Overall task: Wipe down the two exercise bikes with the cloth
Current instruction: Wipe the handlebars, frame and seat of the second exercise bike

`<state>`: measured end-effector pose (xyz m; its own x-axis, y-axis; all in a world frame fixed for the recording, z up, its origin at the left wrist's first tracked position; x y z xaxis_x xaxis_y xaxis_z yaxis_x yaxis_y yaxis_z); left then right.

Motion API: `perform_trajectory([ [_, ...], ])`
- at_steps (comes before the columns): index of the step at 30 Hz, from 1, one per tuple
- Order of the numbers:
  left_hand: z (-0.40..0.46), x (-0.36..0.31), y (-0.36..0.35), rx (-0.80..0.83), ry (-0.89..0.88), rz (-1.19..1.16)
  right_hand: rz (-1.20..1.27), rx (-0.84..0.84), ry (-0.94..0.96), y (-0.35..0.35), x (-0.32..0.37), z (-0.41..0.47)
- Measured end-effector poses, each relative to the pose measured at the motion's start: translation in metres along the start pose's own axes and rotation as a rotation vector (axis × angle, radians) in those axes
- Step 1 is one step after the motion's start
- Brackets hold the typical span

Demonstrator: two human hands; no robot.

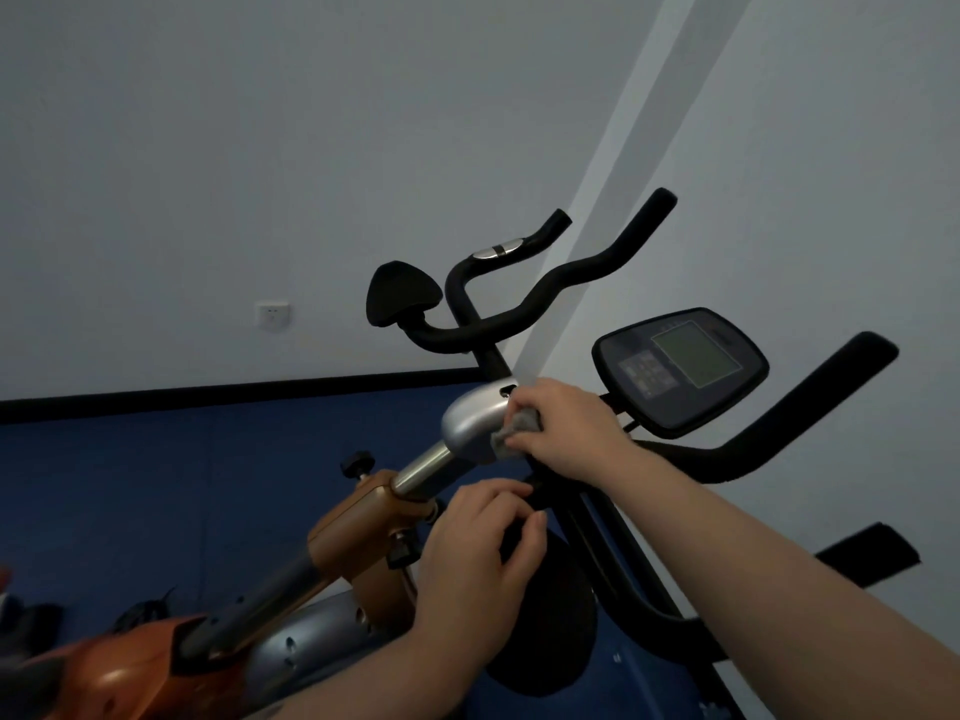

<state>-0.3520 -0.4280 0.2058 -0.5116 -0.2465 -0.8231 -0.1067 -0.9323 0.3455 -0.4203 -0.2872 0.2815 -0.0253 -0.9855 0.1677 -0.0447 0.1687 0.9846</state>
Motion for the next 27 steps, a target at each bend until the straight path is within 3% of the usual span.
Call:
perform_trajectory([
  [2,0.0,-0.001,0.0,-0.003,0.003,-0.001,0.009,-0.054,0.002,-0.001,-0.003,-0.003],
  [7,-0.001,-0.003,0.003,0.005,0.001,-0.006,0.288,0.035,-0.03,0.017,-0.019,-0.033],
  [10,-0.002,-0.002,0.003,0.011,0.016,0.009,0.337,-0.079,0.063,0.016,-0.016,-0.059],
  [14,-0.001,-0.002,0.005,0.002,0.024,-0.009,0.098,-0.476,0.041,0.031,-0.033,-0.095],
  [16,-0.001,-0.001,0.005,-0.001,0.031,-0.009,0.136,-0.593,-0.061,0.032,-0.035,-0.104],
  [21,0.0,-0.003,0.004,0.014,0.021,-0.02,0.122,-0.414,0.033,-0.005,-0.005,-0.097],
  [27,0.018,-0.015,0.014,0.099,-0.07,0.065,-0.032,-0.606,-0.194,0.033,-0.044,-0.097],
])
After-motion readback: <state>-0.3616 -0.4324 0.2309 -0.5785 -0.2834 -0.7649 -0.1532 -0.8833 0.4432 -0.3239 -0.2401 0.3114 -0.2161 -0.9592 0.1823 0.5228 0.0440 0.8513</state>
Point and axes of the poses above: each hand's wrist, its own z-axis towards the middle knuckle, its own y-axis out of the back of the hand, x = y × z, the point moved 3 cm from there along z, towards the middle knuckle
